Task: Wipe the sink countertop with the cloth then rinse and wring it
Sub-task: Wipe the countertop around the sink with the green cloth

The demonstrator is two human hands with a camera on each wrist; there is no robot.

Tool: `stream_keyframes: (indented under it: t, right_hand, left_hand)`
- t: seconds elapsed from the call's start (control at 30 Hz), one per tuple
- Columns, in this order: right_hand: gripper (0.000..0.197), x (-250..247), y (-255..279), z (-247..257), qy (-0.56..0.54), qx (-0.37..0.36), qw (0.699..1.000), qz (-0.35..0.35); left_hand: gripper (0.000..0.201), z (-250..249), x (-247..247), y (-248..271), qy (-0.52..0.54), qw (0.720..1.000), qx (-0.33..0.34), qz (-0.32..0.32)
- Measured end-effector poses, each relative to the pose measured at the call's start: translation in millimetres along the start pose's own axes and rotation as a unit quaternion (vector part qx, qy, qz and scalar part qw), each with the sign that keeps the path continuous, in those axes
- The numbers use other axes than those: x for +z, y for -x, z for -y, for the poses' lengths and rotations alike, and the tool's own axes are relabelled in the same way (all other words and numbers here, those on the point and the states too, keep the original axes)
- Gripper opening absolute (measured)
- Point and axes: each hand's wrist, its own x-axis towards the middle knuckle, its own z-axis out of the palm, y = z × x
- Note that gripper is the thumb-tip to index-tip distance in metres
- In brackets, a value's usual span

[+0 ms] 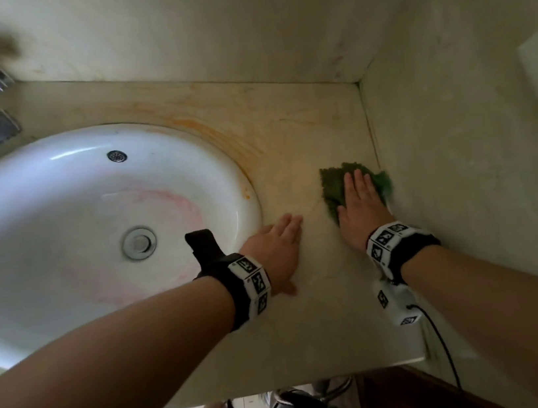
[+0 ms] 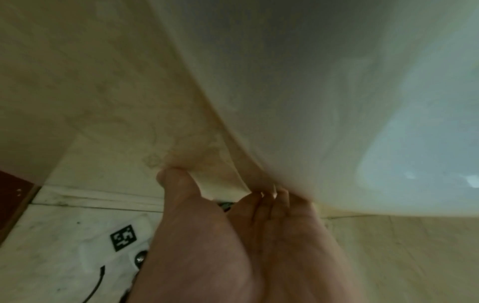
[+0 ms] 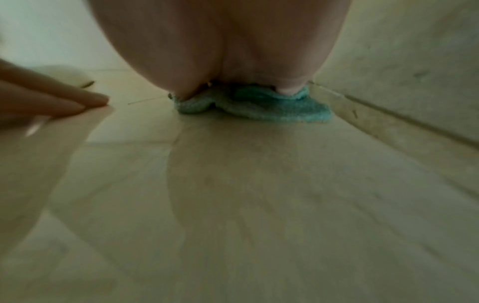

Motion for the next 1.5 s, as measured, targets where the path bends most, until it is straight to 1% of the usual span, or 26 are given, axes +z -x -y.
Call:
stream_keyframes:
  t: [0.13,0.23,0.4,0.5,0.57,0.67,0.77,0.87,0.97,1.07,1.17,1.23,1.3,1.4,1.47,1.5]
  right_hand:
    - [0.068,-16.6,-37.7,-6.1,-0.057,0.052,0.997,-0.011]
    - [0.068,-26.3,-62.9,-3.4,-0.069,0.061,0.996,-0.02]
    - [0.068,-58.0,-109.7,5.1,-0.07,0.048,0.996,-0.02]
    - [0.07,-76.6,-135.2,15.0,-0.046,0.04,0.998,-0.013]
    - [0.07,-83.9,-142.3,26.1,-0.029,0.015,0.999,-0.009]
    - [0.069,-85.6,-134.8,51.9,-0.002,-0.07,0.998,-0.007]
    - [0.068,-73.4,-107.8,75.9,0.038,-0.154,0.987,0.005]
    - [0.067,-56.4,-71.5,79.7,0.053,-0.2,0.978,0.016]
    - [0.063,-49.1,-49.6,67.2,0.045,-0.218,0.974,0.037]
    - [0.064,-42.5,-40.9,46.2,0.039,-0.198,0.979,0.043]
    - [0.068,-35.6,-38.1,23.9,0.038,-0.141,0.988,0.043]
    - [0.068,-36.5,-41.2,16.5,0.03,-0.102,0.993,0.048]
    - [0.069,-39.7,-51.1,17.9,0.022,-0.07,0.996,0.041]
    - [0.069,-47.3,-72.6,31.9,0.002,-0.03,0.999,0.023]
    - [0.069,-54.0,-83.9,44.3,0.003,-0.031,0.999,0.015]
    - [0.068,-57.0,-88.3,51.4,0.009,-0.044,0.999,0.013]
  left_hand:
    - [0.12,9.7,-21.9,-20.8,0.005,1.0,-0.021,-0.021]
    - [0.122,17.5,-31.0,-33.1,-0.004,1.0,-0.025,-0.004]
    - [0.122,17.7,-28.2,-37.3,0.014,0.999,-0.029,0.006]
    - [0.123,17.3,-25.7,-40.6,0.018,0.999,-0.034,0.012]
    - [0.123,16.2,-25.3,-41.9,0.025,0.999,-0.036,0.019]
    - [0.122,15.2,-27.1,-41.2,0.032,0.999,-0.038,0.017]
    - [0.124,14.0,-31.6,-40.2,0.025,0.999,-0.042,0.021]
    - [0.128,12.5,-34.7,-38.5,0.048,0.997,-0.059,0.019]
    - [0.121,11.4,-38.2,-35.7,0.036,0.997,-0.058,0.023]
    - [0.121,12.5,-36.2,-30.7,0.017,0.998,-0.05,0.04]
    - [0.11,17.4,-29.5,-22.6,-0.026,0.999,-0.013,0.043]
    - [0.107,18.7,-25.4,-19.4,-0.033,0.999,-0.006,0.035]
    - [0.102,18.3,-24.0,-18.7,-0.007,0.999,-0.011,0.031]
    - [0.086,14.7,-22.9,-16.0,0.029,0.999,-0.013,0.033]
    - [0.09,13.0,-22.8,-13.1,0.02,0.999,-0.006,0.03]
    - [0.093,12.6,-22.3,-12.4,0.012,0.999,-0.008,0.032]
